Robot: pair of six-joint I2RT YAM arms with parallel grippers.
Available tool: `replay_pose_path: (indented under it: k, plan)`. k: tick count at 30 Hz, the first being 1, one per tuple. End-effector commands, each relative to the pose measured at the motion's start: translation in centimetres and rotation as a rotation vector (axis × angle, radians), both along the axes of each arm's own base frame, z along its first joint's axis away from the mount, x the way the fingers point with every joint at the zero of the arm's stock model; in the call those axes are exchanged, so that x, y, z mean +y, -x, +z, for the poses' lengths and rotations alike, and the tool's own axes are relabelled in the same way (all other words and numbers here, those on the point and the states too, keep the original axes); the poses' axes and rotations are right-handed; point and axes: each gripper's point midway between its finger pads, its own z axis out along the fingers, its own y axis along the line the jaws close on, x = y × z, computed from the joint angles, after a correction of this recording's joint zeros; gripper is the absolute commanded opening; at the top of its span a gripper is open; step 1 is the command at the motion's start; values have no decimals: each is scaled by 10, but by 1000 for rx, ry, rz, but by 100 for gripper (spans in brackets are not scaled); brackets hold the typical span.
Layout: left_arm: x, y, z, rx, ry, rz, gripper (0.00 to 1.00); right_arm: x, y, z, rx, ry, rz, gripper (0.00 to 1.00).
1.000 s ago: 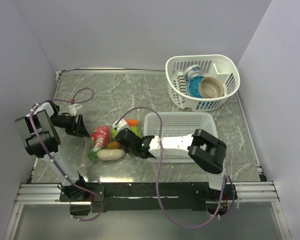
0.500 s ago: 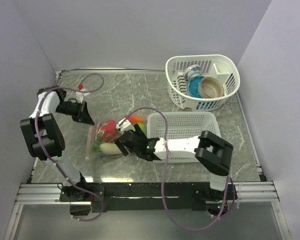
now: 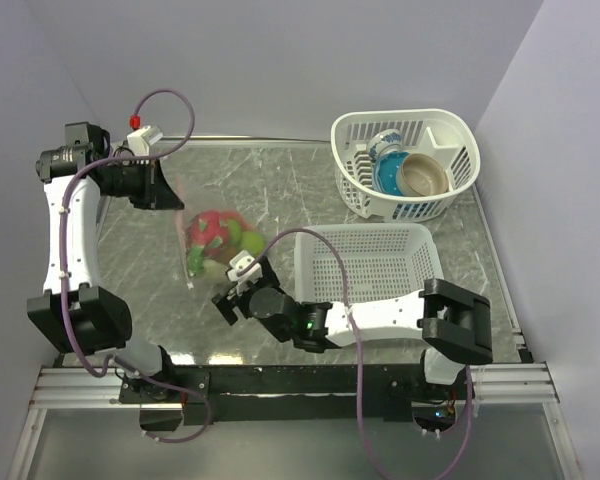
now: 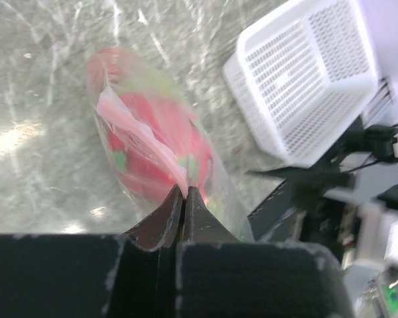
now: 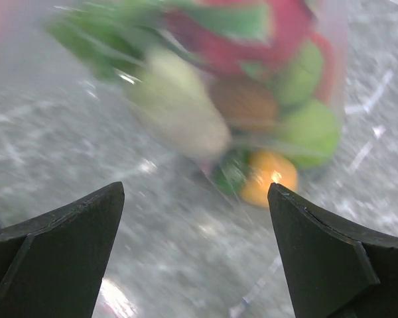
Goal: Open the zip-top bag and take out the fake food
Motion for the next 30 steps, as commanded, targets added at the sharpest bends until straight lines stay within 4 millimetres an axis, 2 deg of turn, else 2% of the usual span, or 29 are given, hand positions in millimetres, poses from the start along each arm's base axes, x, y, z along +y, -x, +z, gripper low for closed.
replay_pose_path:
  k: [1,2,5,8,13,18,24,27,28,30]
  plan:
    - [-13,10,52,-58,79,93,1,25,-4,54,-84,-186,-7,97]
    - [-13,10,55,-63,79,108,1,28,-2,64,-88,-224,4,97]
    - [-14,13,65,-79,96,153,1,34,2,71,-76,-280,23,97]
    - [-13,14,66,-85,96,174,1,36,0,77,-90,-304,-6,97]
    - [-9,12,60,-77,83,226,1,45,17,98,-119,-344,54,96]
    - [-7,11,59,-71,80,233,1,57,30,92,-133,-308,123,96]
    - [-8,12,61,-74,78,233,1,68,30,84,-116,-315,123,92]
    - [-6,15,62,-73,63,235,1,73,28,83,-94,-328,128,74]
    - [-6,16,62,-74,57,238,1,72,22,84,-95,-329,120,62]
    - [-4,19,61,-74,44,242,1,71,21,86,-96,-328,133,49]
